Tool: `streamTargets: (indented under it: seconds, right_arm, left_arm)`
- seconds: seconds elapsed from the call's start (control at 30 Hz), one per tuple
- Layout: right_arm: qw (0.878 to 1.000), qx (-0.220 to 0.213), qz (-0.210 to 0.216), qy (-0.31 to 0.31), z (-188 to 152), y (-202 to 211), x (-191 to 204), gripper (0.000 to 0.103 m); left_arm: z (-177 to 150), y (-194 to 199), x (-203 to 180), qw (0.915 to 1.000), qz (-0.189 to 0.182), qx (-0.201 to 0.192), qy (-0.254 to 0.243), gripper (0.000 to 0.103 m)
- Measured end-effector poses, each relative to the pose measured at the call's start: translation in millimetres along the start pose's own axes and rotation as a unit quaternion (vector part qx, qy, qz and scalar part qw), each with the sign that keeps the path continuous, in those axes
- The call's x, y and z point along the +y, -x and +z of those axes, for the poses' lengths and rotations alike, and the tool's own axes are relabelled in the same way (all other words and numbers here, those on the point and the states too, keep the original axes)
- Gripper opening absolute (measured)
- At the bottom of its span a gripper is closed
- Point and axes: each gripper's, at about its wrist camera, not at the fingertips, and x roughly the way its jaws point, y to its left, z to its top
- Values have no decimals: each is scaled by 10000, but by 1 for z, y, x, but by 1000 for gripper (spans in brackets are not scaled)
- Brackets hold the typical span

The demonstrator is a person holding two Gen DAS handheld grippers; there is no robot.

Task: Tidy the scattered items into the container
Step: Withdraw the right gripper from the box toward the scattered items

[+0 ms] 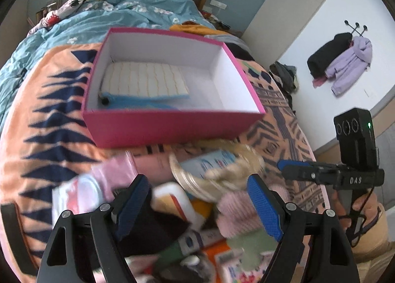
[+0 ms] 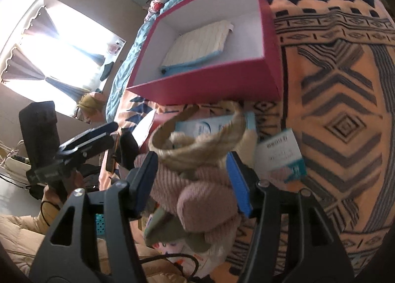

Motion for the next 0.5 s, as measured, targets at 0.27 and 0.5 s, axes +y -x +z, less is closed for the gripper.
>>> streamTargets:
  seconds: [0.27, 0.5]
  right_arm:
    - [10000, -43, -19, 45, -19, 11, 7, 60]
    - [9988, -71, 168, 454, -34, 11, 44, 60]
  left_arm:
    - [-35, 18, -7, 9998, 217, 6, -2, 84]
    - [-54, 49, 34, 9982, 495, -110, 329, 84]
